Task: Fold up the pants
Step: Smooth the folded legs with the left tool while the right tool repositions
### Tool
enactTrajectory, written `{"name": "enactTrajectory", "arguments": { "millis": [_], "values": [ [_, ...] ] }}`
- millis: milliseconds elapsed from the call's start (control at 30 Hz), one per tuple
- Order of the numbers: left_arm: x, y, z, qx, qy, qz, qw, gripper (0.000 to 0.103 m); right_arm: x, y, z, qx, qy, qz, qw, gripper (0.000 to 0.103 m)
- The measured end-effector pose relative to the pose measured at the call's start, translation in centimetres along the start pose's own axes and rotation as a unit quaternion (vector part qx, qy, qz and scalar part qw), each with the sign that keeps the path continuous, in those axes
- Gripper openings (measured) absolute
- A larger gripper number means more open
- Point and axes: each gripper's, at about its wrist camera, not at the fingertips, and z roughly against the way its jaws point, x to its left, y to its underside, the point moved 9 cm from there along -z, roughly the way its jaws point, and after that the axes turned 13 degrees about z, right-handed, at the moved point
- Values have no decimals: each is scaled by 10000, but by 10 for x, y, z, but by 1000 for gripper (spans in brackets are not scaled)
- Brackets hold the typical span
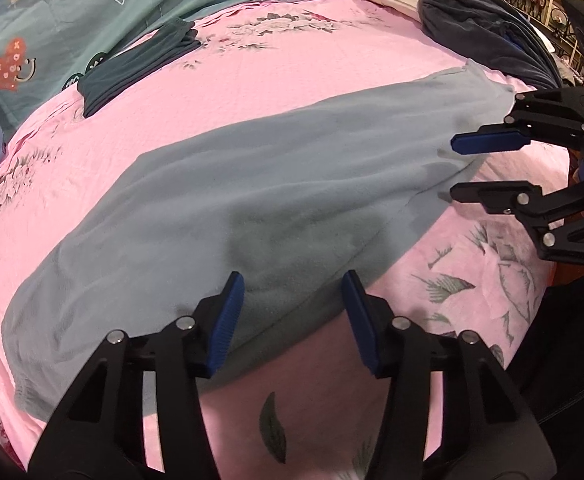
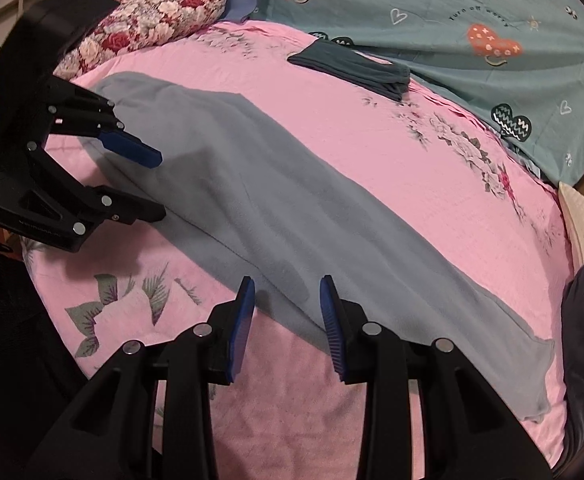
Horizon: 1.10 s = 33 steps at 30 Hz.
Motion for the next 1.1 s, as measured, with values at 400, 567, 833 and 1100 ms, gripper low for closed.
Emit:
{"name": "enactTrajectory", "arguments": {
  "millis": [400, 567, 833, 1100],
  "values": [
    [4, -6, -3, 17, 2, 50, 10000, 33, -8, 9, -15, 158, -215, -166, 9995, 6],
    [4, -3, -1, 56, 68, 35, 10000, 14, -15, 6, -13, 55, -280, -342, 9990, 3],
    [3, -7, 13, -34, 104, 57, 9999, 5, -27, -6, 6, -243, -347, -476, 9980, 3],
    [-8, 12, 33, 134, 175, -213, 9995, 5, -14, 3, 11, -75, -538, -136, 9984, 3]
  ]
}}
